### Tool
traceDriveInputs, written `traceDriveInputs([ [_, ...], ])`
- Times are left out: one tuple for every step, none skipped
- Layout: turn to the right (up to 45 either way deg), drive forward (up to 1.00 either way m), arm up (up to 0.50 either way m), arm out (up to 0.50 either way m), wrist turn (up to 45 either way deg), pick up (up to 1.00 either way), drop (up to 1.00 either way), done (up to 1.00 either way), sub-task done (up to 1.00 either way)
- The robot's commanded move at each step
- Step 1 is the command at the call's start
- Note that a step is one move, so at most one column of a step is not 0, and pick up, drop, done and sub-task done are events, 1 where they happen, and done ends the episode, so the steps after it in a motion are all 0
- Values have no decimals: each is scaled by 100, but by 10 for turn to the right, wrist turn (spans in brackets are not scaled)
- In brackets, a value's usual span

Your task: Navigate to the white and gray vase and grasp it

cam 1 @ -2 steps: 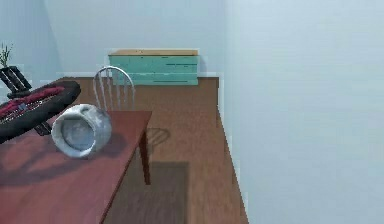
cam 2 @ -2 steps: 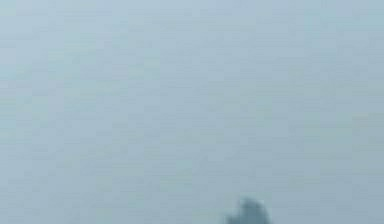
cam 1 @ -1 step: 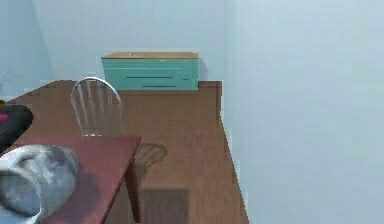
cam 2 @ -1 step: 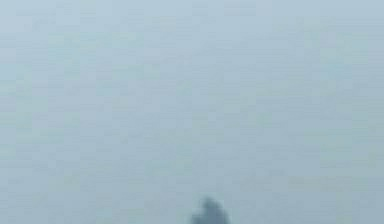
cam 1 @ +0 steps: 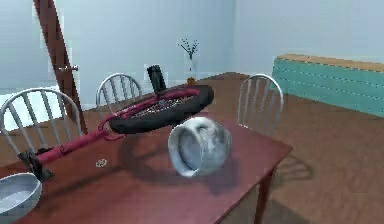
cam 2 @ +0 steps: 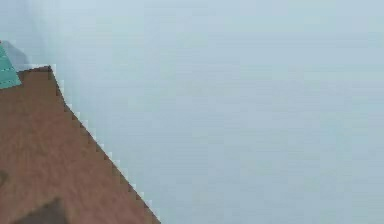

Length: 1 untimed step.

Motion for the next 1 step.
traceDriveInputs([
  [-450, 0, 0, 0, 0, 0, 0, 0, 0],
])
